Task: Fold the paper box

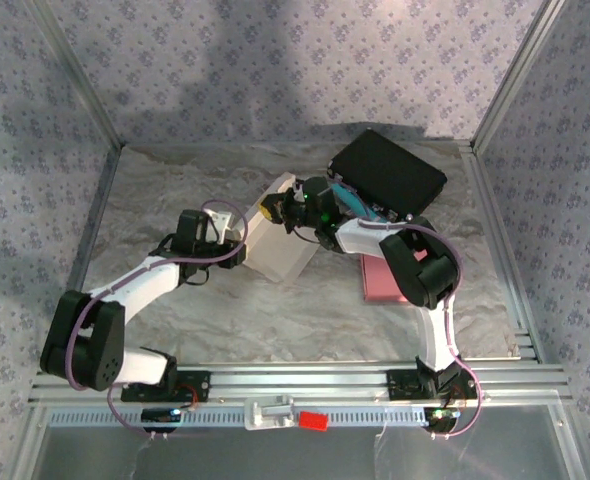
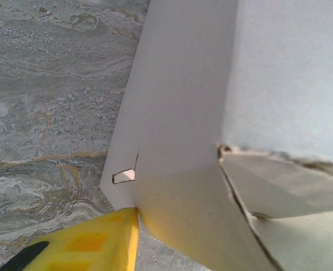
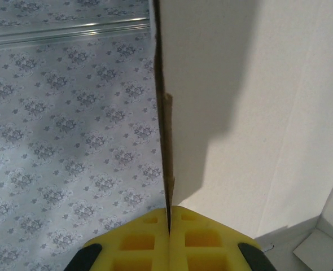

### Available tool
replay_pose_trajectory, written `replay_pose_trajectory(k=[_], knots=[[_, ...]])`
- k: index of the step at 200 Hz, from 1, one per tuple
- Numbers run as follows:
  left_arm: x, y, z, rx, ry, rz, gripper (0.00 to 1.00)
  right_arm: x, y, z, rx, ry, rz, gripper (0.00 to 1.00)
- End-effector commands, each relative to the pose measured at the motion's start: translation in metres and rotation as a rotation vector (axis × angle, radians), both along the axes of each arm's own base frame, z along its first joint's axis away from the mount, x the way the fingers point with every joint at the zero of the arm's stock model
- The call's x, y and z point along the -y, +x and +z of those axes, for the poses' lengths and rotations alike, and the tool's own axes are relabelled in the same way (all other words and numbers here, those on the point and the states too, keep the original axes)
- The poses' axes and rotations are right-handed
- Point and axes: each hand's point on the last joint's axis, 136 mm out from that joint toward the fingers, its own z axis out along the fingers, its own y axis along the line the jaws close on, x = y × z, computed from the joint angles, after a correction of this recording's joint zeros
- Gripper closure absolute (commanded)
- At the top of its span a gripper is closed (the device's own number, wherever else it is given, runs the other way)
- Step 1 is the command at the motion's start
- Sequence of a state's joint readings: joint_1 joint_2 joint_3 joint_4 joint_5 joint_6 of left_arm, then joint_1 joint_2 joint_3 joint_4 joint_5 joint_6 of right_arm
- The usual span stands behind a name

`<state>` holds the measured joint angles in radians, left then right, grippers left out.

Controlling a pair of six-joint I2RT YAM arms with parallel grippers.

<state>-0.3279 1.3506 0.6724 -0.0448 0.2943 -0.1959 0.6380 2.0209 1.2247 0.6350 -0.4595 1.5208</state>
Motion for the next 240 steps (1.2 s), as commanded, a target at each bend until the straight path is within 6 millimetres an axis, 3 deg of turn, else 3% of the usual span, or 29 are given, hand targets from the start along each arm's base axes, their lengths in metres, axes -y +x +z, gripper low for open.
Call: replay_pose_trajectory(k=[1, 84, 88, 107, 180, 240], knots=[[0.001, 0.010, 0.013, 0.040, -0.007, 0.019, 0.63, -0.005, -0.005, -0.018, -0.011, -0.015, 0.009, 1.00], [-0.004, 0.022, 0.014, 0.046, 0.003, 0.072, 0.61, -0.014, -0.005, -0.029, 0.057, -0.022, 0.006, 1.00], [-0.004, 0.022, 0.014, 0.045, 0.002, 0.075, 0.61, -0.010, -0.009, -0.044, 0.032, -0.040, 0.003, 1.00], [-0.007, 0.025, 0.015, 0.046, -0.005, 0.091, 0.62, -0.011, -0.009, -0.049, 0.022, -0.041, 0.002, 1.00], [-0.006, 0.035, 0.015, 0.036, -0.052, 0.134, 0.70, -0.015, -0.006, -0.045, 0.019, -0.026, -0.024, 1.00], [-0.009, 0.041, 0.006, 0.022, -0.046, 0.195, 0.65, -0.018, -0.008, -0.044, 0.034, -0.011, -0.052, 1.00]])
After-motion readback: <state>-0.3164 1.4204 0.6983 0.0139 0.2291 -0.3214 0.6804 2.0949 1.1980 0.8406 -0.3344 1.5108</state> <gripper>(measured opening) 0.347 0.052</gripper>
